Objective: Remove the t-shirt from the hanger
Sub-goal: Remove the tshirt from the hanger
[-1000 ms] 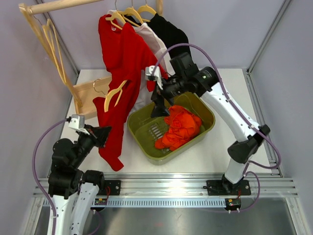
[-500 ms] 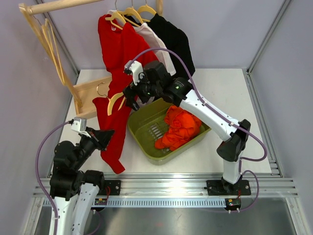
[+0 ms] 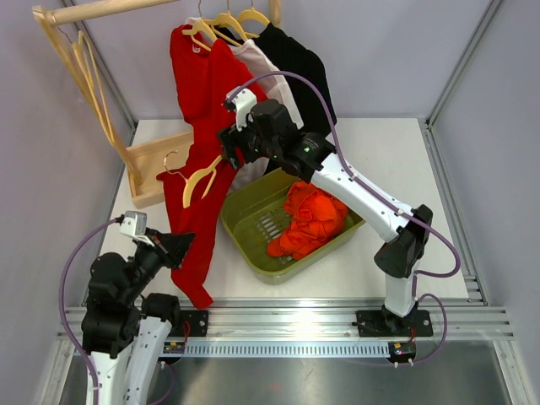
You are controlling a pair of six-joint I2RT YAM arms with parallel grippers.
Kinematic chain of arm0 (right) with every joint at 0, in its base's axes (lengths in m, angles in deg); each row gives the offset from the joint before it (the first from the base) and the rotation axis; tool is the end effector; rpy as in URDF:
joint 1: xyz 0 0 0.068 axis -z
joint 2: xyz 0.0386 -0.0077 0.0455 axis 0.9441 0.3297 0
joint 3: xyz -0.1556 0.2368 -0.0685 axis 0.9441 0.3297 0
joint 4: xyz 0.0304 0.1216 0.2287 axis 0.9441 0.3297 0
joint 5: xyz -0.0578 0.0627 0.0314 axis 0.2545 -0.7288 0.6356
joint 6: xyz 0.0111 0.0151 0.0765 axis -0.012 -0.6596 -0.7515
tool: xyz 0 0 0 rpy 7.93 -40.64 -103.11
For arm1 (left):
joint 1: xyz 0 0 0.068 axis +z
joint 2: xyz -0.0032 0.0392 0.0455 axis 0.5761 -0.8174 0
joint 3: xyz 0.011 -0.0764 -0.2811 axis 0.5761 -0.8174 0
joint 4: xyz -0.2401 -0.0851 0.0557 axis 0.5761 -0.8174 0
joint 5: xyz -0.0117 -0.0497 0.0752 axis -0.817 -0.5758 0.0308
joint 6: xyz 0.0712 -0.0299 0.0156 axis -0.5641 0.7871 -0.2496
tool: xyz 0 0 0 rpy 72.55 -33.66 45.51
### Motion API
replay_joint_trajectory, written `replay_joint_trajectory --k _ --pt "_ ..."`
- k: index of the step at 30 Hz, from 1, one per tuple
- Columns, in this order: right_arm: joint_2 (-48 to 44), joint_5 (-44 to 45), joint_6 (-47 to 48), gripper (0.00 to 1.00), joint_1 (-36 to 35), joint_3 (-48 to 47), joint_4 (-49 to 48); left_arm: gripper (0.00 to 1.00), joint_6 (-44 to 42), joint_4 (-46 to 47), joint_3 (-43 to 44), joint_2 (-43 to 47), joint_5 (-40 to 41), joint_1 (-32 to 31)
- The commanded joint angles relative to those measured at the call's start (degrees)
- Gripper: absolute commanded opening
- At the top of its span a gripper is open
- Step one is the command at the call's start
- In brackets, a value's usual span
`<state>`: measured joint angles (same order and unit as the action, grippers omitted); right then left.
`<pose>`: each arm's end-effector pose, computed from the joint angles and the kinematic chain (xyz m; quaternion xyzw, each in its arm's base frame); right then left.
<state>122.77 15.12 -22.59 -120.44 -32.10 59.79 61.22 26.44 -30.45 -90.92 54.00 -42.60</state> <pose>0.3079 0.3594 0.4331 -0.3512 0.7455 0.2162 0.5236 0.0470 -0.0312 0.3175 0.0139 0.7443 -0.3137 0.5894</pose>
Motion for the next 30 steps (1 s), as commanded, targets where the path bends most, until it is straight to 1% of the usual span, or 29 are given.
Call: replay_joint_trajectory --k 1,3,8,12,22,23,25,26,27,28,29,30 --pt "-0.6 -1.6 -1.2 0.82 0.4 -1.3 -1.1 0.0 0.8 1.3 3.2 1.2 1.1 0.2" --pt "-0.5 -5.0 1.1 0.81 0.4 -1.1 -0.6 0.0 0.8 1.0 3.4 1.3 1.2 0.2" --pt "0.5 -5.1 2.9 0.77 0.4 -1.1 -0.3 0.0 0.9 0.4 3.8 1.8 1.4 0.2" --pt "2.4 -5.1 3.1 0.72 0.4 -3.6 1.0 0.0 1.0 0.0 4.3 2.1 1.7 0.2" --pt "4.2 -5.5 4.6 0.71 0.4 -3.9 2.3 0.0 1.3 -0.5 5.6 2.1 1.7 0.2" --pt "4.0 -6.3 5.4 0.72 0.5 -4.0 2.4 0.0 1.2 -0.5 5.6 2.1 1.6 0.2" --pt "2.2 -15.8 14.1 0.81 0.8 -3.9 5.1 0.0 1.0 -0.6 5.7 1.9 1.2 0.2" --pt "1.2 -19.4 18.0 0.86 0.8 -3.5 6.4 0.0 0.8 -0.6 5.5 2.0 1.1 0.2" --pt "0.2 -24.7 25.5 0.92 0.8 -3.1 9.2 0.0 0.6 -1.0 5.5 2.0 1.0 0.2" --pt "-0.9 -26.0 28.1 0.99 0.9 -3.8 10.8 0.0 0.4 -1.2 5.5 1.8 0.5 0.2" --pt "-0.8 -26.9 30.2 1.0 0.9 -5.3 13.0 0.0 -0.1 -1.5 5.5 1.8 0.4 0.2" --pt "-0.3 -27.9 34.7 1.0 0.9 -8.1 15.2 0.0 -0.6 -2.0 5.5 1.7 0.4 0.1"
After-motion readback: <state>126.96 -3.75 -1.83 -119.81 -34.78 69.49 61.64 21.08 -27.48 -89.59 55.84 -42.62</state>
